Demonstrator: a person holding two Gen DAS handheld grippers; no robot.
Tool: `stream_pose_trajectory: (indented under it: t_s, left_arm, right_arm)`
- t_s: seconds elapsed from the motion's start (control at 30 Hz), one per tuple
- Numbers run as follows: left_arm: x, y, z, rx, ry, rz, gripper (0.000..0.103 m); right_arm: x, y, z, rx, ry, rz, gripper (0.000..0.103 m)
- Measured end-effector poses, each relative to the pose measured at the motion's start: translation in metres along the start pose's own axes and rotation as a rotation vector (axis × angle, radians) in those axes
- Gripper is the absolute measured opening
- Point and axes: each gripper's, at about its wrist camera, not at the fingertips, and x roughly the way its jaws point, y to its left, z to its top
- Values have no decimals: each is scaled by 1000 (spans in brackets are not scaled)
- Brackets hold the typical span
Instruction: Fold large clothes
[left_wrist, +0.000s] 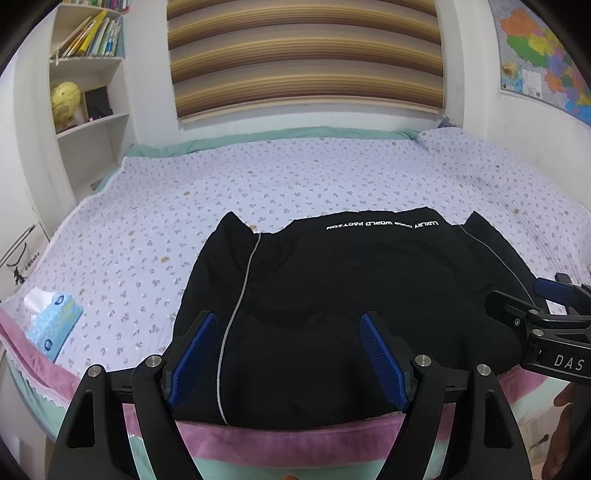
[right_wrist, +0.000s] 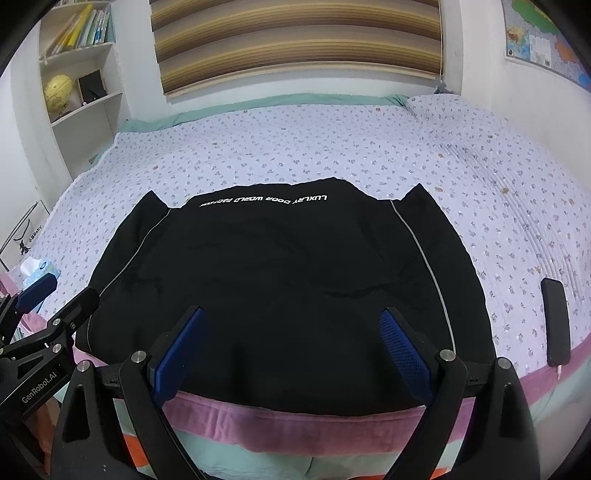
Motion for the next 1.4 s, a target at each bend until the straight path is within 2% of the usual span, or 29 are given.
stream_pose_trajectory:
  t_s: [1.4]
  left_arm:
    - [12,-3,-4,23,24,15,81]
  right_arm:
    - [10,-12,1,22,19,-3,96]
